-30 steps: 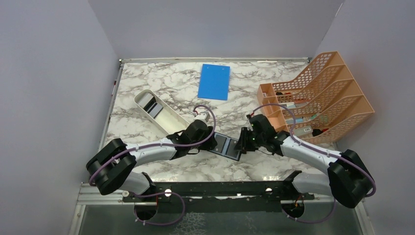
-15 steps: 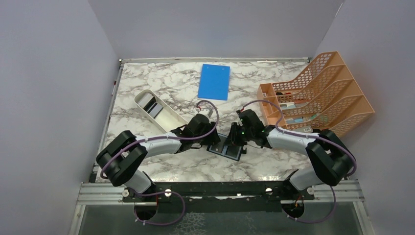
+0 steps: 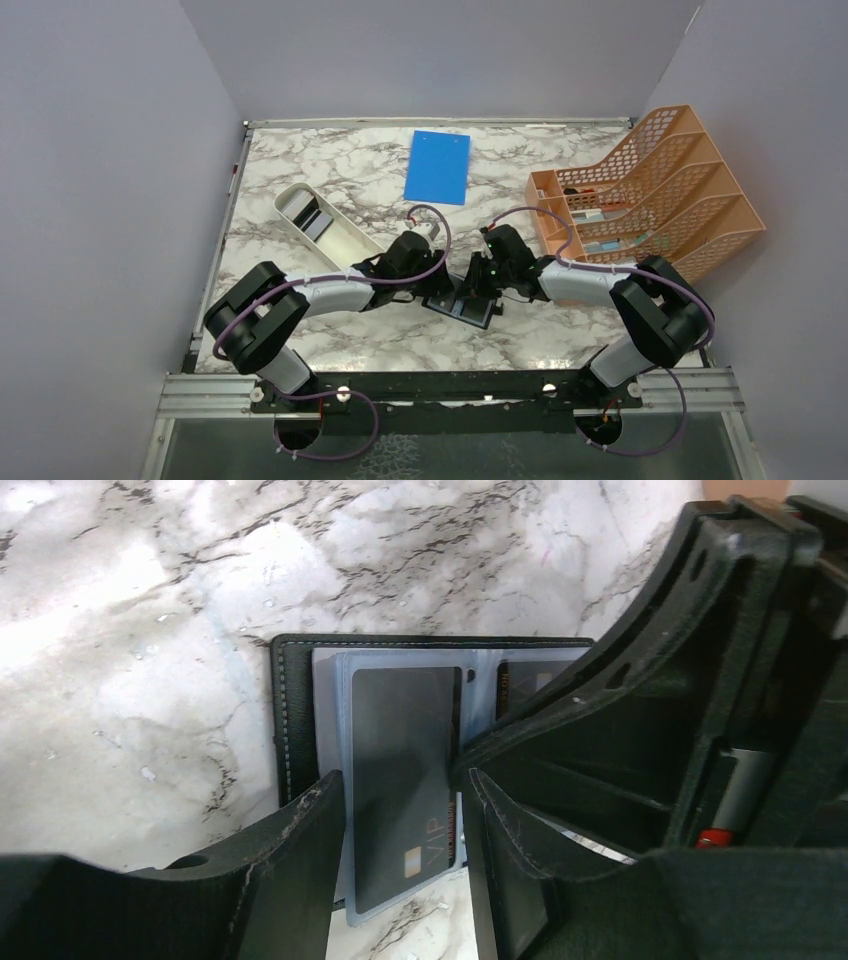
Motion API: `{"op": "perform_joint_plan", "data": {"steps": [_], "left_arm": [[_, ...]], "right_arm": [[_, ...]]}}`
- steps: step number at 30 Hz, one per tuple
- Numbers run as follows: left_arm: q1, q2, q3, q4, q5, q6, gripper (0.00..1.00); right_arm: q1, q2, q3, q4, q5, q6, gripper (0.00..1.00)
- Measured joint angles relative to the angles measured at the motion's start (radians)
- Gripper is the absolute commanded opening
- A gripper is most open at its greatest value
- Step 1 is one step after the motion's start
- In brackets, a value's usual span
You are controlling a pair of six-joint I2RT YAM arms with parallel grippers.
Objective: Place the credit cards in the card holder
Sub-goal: Turn over the card slot in the card holder.
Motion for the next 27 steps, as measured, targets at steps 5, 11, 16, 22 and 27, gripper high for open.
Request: {"op": "perform_joint_plan", "data": {"steps": [5,11,16,22,27], "left_arm": [[0.000,-0.003,-0.001,0.034,0.041,-0.021,0.47],[-0.002,-0.037,-0.010,0.062,0.092,-0.049,0.47],[-0.006,-0.077,-0.012,0.066,0.106,-0.060,0.47],[-0.014,-0.080,-0.012,0.074,0.122,-0.065,0.47],[-0.026,-0.080,-0.011,0.081,0.141,-0.066,0.46]], "right_arm": [[0.000,0.000,-0.002,0.006,0.000,0.000,0.15],[0.000,-0.001,-0.003,0.005,0.002,-0.002,0.18],[0.006,-0.034,-0.002,-0.026,0.053,-0.021,0.22],[0.006,-0.063,-0.002,-0.058,0.113,-0.047,0.21],[0.006,-0.074,-0.002,-0.072,0.138,-0.056,0.21]]}}
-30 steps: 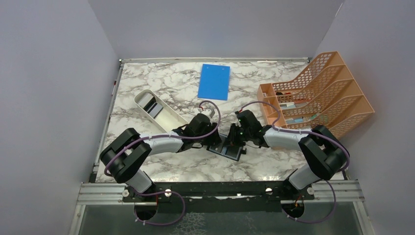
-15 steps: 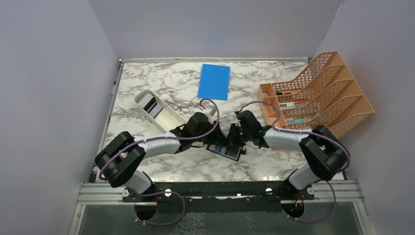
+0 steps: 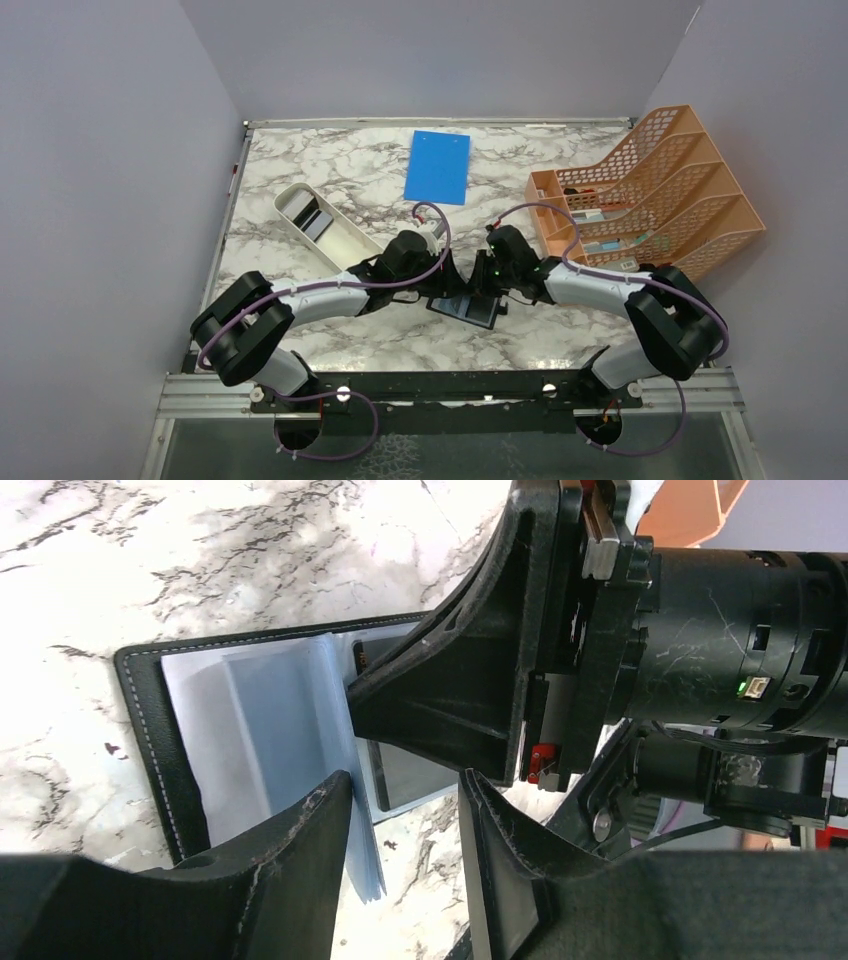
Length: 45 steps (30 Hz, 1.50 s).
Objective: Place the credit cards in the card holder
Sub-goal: Turn over the card slot in the card holder, then adjust the card holder at the center of the board.
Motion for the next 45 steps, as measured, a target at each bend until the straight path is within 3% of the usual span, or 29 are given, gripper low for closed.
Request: {"op": "perform_joint_plan", "data": {"steps": [6,11,24,33,41,45], "left_arm": [[-0.021,0.002,0.013,0.003,0.013,0.000,0.46],[-0.033,0.024,0.040,0.006,0.024,0.001,0.46],[-0.071,0.103,0.101,0.011,0.040,0.010,0.46],[-0.091,0.146,0.149,0.017,0.055,0.001,0.45],[-0.069,0.127,0.298,-0.189,-0.060,0.117,0.46],[0.014,0.068,0.344,-0.332,-0.154,0.207,0.48]], "right_arm": [[0.000,-0.030,-0.011,-0.001,0.025,-0.009,0.22],[0.000,-0.050,-0.013,-0.018,0.053,-0.010,0.29],[0.000,-0.221,-0.029,-0.197,0.250,0.014,0.34],[0.000,-0.478,-0.057,-0.353,0.318,0.087,0.35],[0.000,-0.539,-0.075,-0.343,0.255,0.100,0.37],[0.000,-0.467,-0.110,-0.283,0.193,0.099,0.43]]}}
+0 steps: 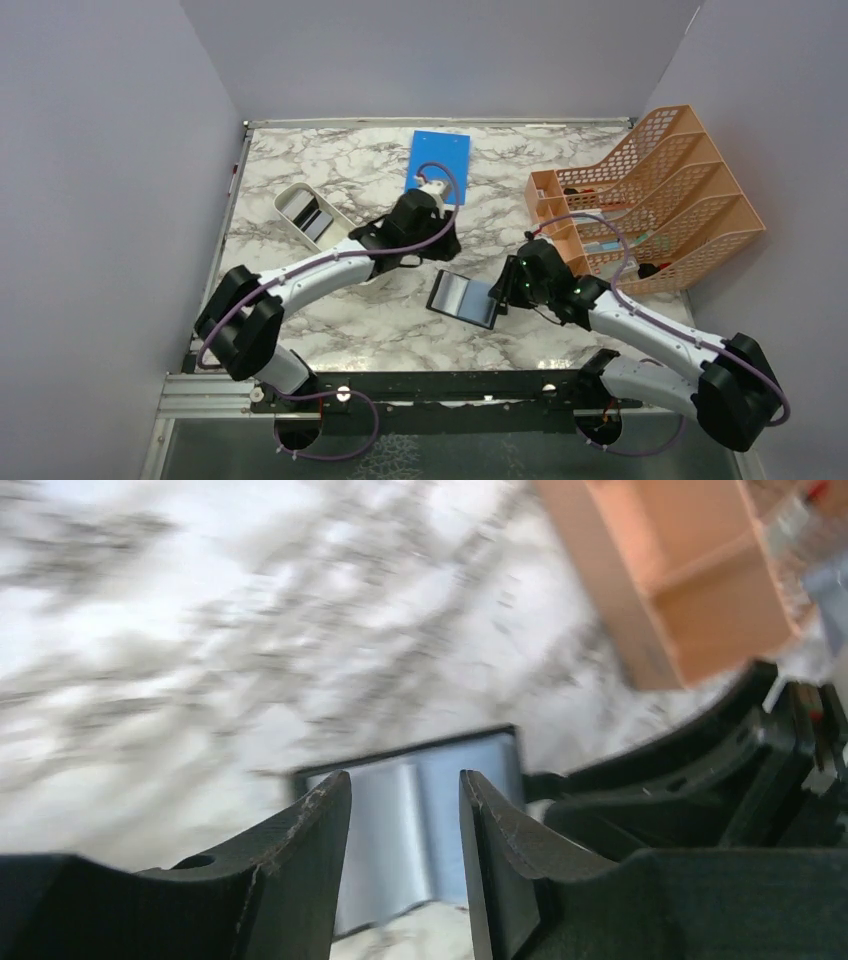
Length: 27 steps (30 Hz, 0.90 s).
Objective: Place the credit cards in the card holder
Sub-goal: Adjust the card holder at the center of the board.
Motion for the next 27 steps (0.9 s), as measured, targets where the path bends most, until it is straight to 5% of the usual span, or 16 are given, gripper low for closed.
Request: {"op": "perform_joint_plan", "data": {"steps": [6,10,16,27], "left_arm": [[0.294,-0.136,0.000,-0.164,-0.093,0.117,0.51],[0.467,-0.196,0.000,-0.223,-0.125,0.176,0.52],[0.641,-0.197,0.006,-0.291,-0.121,0.246,0.53],[0.779,-0.115,0.086,-0.353,-0.099,0.507,0.53]], "right_arm": [[0.000,0.190,-0.009,0.084,-0.035,-0.035,0.46],[0.000,0.271,0.005,0.128,-0.035,-0.072,0.27],[-0.002,0.296,0.028,0.138,-0.003,-0.119,0.12],[0.000,0.283,0.036,0.143,0.011,-0.183,0.30]]}}
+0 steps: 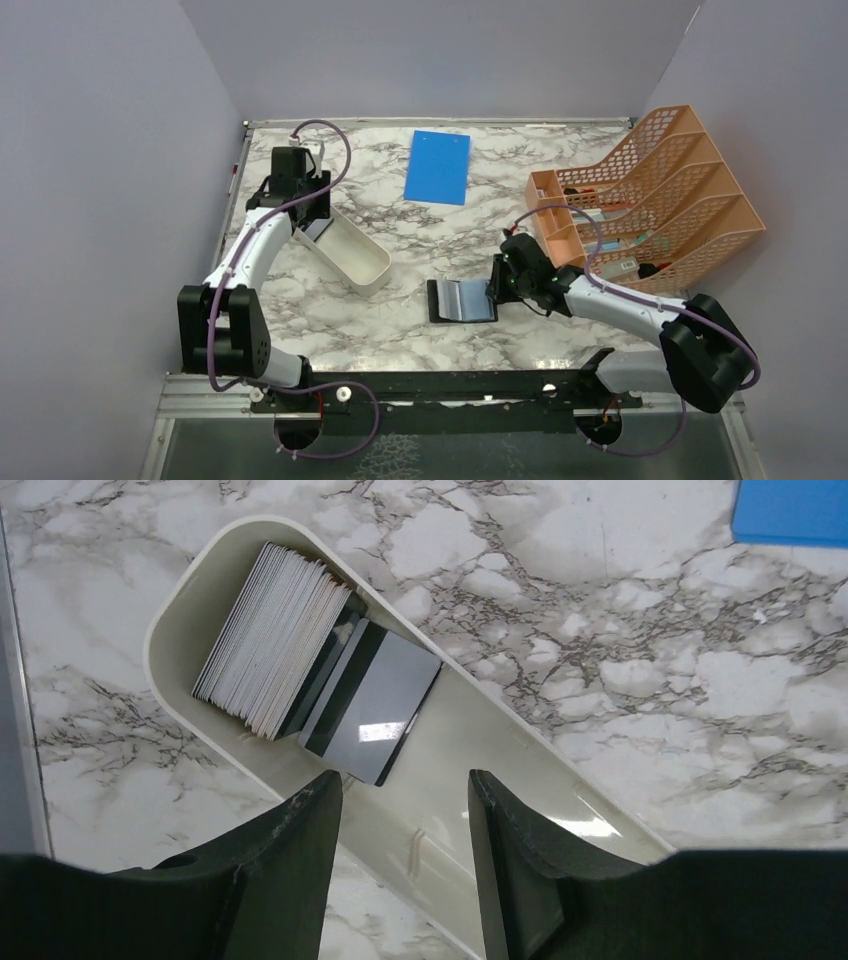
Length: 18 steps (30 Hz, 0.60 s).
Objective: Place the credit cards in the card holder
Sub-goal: Adjust the card holder at the center of the board.
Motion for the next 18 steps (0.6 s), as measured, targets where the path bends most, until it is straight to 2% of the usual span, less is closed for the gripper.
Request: {"op": "perform_joint_plan", "data": {"steps": [4,8,11,18], "left_arm": [[0.002,0.068,0.020,-0.006,-0.008,0.106,0.52],[0.012,0.177,0.078,-0.019,-0.028,0.190,0.58],[0.014,0.249,0.135,-0.035,-0.057,0.237,0.61],[0.014,0.360,0.218,-0.034,-0.095,0.346,0.61]], "right_arm": [[0.000,-0.037,0.003,-0.006,-0.029,-0.019,0.34],[0.000,-0.090,0.003,-0.024,-0.048,-0.032,0.38],[0.000,-0.145,0.003,-0.029,-0.054,-0.042,0.38],[0.000,-0.232,0.002,-0.039,-0.065,-0.048,0.38]]}}
